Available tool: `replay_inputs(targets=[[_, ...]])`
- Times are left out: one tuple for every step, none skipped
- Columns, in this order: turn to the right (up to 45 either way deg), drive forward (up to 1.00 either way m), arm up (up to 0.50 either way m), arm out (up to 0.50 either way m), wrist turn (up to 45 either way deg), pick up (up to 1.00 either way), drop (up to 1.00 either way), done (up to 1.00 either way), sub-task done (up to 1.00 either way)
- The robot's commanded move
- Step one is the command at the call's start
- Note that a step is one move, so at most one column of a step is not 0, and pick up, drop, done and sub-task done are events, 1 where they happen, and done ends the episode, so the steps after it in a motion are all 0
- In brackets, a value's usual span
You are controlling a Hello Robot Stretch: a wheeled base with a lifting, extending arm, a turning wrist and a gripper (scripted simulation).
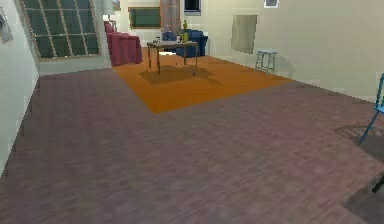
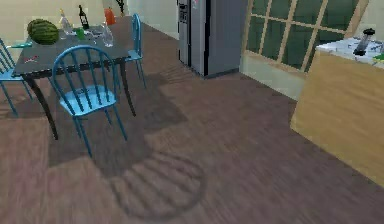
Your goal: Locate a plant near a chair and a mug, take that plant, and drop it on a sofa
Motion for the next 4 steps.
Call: replay_inputs(targets=[[6.0,0.00,0.00,0.00,0.0,0.00,0.00,0.00,0.00],[0.0,1.00,0.00,0.00,0.0,0.00,0.00,0.00,0.00],[3.0,0.00,0.00,0.00,0.0,0.00,0.00,0.00,0.00],[0.0,1.00,0.00,0.00,0.0,0.00,0.00,0.00,0.00]])
